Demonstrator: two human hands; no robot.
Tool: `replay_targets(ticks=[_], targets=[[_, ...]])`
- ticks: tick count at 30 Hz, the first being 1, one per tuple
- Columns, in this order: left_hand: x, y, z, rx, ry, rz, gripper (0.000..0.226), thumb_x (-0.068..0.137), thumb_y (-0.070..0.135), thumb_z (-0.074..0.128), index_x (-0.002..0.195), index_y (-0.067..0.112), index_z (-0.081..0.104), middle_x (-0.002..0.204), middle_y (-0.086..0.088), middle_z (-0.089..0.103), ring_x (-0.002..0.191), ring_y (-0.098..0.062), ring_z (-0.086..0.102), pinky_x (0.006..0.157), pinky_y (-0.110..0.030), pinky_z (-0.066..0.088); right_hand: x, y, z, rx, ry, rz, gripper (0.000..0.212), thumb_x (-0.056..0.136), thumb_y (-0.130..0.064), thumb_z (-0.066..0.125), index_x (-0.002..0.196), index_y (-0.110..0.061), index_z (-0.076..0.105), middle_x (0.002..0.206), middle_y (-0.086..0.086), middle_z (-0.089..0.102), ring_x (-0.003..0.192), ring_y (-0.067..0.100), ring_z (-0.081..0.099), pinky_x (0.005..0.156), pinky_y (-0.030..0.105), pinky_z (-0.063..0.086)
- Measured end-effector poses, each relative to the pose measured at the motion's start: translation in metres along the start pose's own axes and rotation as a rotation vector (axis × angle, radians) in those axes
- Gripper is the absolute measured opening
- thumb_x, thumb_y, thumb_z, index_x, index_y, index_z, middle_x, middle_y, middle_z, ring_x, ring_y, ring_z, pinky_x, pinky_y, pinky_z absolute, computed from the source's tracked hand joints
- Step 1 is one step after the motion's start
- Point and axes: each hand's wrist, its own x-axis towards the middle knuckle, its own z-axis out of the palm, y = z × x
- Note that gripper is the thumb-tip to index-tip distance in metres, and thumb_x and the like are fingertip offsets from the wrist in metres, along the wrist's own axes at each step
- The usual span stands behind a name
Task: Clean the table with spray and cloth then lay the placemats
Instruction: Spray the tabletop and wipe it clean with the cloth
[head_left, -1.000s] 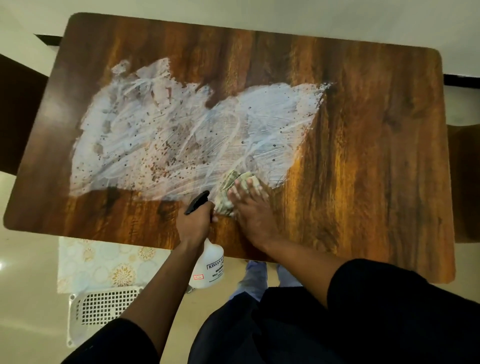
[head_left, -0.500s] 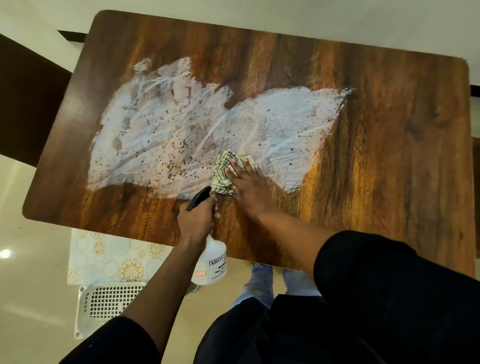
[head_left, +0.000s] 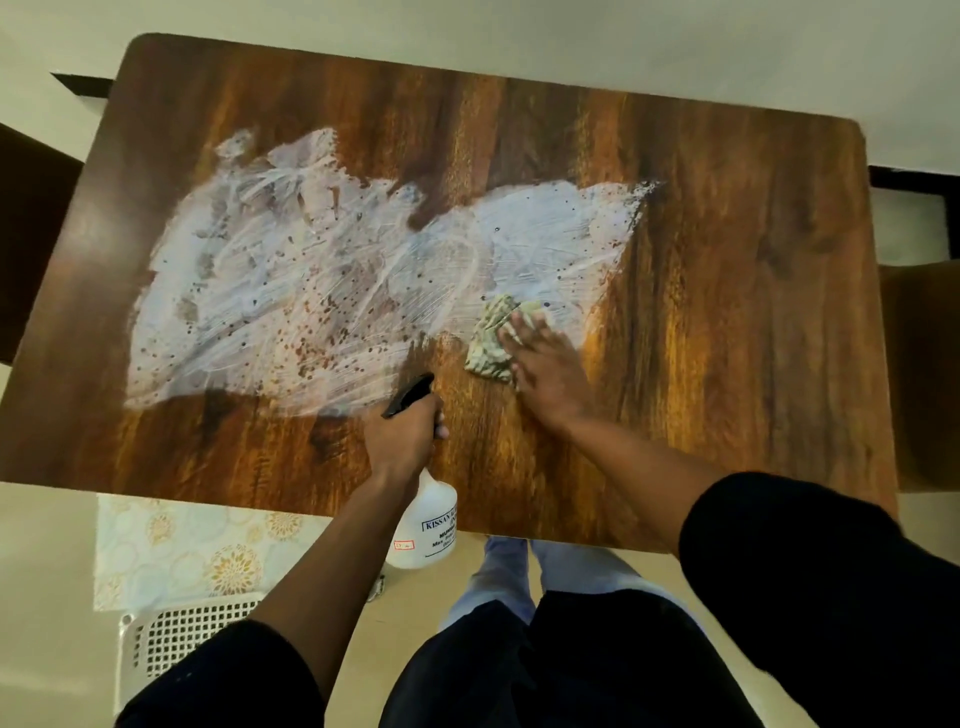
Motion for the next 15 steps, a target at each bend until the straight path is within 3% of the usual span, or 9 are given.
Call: replay_targets(ticks=[2, 6, 8, 10, 13, 15], targets=[[-0.001, 0.001, 0.009, 0.005, -0.017, 0.004, 0.019, 0.094, 0.013, 0.071, 0.078, 0.004, 0.074, 0.067, -0.009, 0.069, 0.043, -0.008, 0.055, 0.043, -0.023, 0.041, 0.004, 0.014, -0.008, -0.006, 0.014, 0.063, 0.054, 0.11, -0.031, 0.038, 0.162, -0.033, 0.022, 0.171, -0.008, 0.006, 0.159, 0.023, -0.002, 0.129, 0.048, 0.013], [-0.006, 0.003, 0.026, 0.037, -0.067, 0.025, 0.02, 0.097, 0.017, 0.071, 0.078, 0.017, 0.075, 0.063, -0.004, 0.069, 0.055, -0.019, 0.055, 0.06, -0.038, 0.041, -0.017, 0.012, 0.002, -0.025, 0.004, 0.008, 0.056, 0.109, -0.032, 0.039, 0.161, -0.034, 0.019, 0.171, -0.006, 0.006, 0.159, 0.025, -0.003, 0.129, 0.051, 0.012], [-0.007, 0.006, 0.036, 0.002, -0.083, 0.033, 0.007, 0.097, 0.018, 0.071, 0.095, 0.024, 0.075, 0.063, -0.002, 0.07, 0.064, -0.024, 0.059, 0.059, -0.038, 0.041, -0.041, 0.011, 0.013, -0.046, -0.008, -0.132, 0.059, 0.107, -0.029, 0.046, 0.161, -0.033, 0.023, 0.171, -0.004, 0.011, 0.159, 0.026, 0.001, 0.129, 0.053, 0.011], [-0.008, 0.01, 0.045, 0.001, -0.091, 0.013, 0.024, 0.094, 0.022, 0.071, 0.117, 0.019, 0.069, 0.067, -0.004, 0.073, 0.061, -0.022, 0.061, 0.053, -0.034, 0.042, -0.057, 0.021, 0.019, -0.063, -0.041, -0.297, 0.06, 0.105, -0.027, 0.051, 0.161, -0.031, 0.03, 0.171, -0.003, 0.017, 0.159, 0.027, 0.006, 0.128, 0.05, 0.01], [-0.01, 0.02, 0.061, 0.069, -0.094, 0.037, 0.019, 0.094, 0.019, 0.07, 0.097, 0.001, 0.078, 0.065, -0.01, 0.071, 0.053, -0.022, 0.051, 0.059, -0.038, 0.043, -0.051, 0.049, 0.008, -0.068, -0.069, -0.42, 0.059, 0.105, -0.026, 0.05, 0.16, -0.029, 0.033, 0.171, -0.003, 0.02, 0.159, 0.027, 0.009, 0.127, 0.049, 0.012], [-0.012, 0.027, 0.07, 0.078, -0.107, 0.03, 0.024, 0.097, 0.02, 0.07, 0.106, -0.001, 0.076, 0.065, -0.009, 0.07, 0.049, -0.018, 0.052, 0.051, -0.033, 0.041, -0.038, 0.061, -0.003, -0.044, -0.019, -0.333, 0.063, 0.102, -0.022, 0.054, 0.16, -0.03, 0.033, 0.17, -0.002, 0.021, 0.159, 0.028, 0.012, 0.127, 0.052, 0.015]])
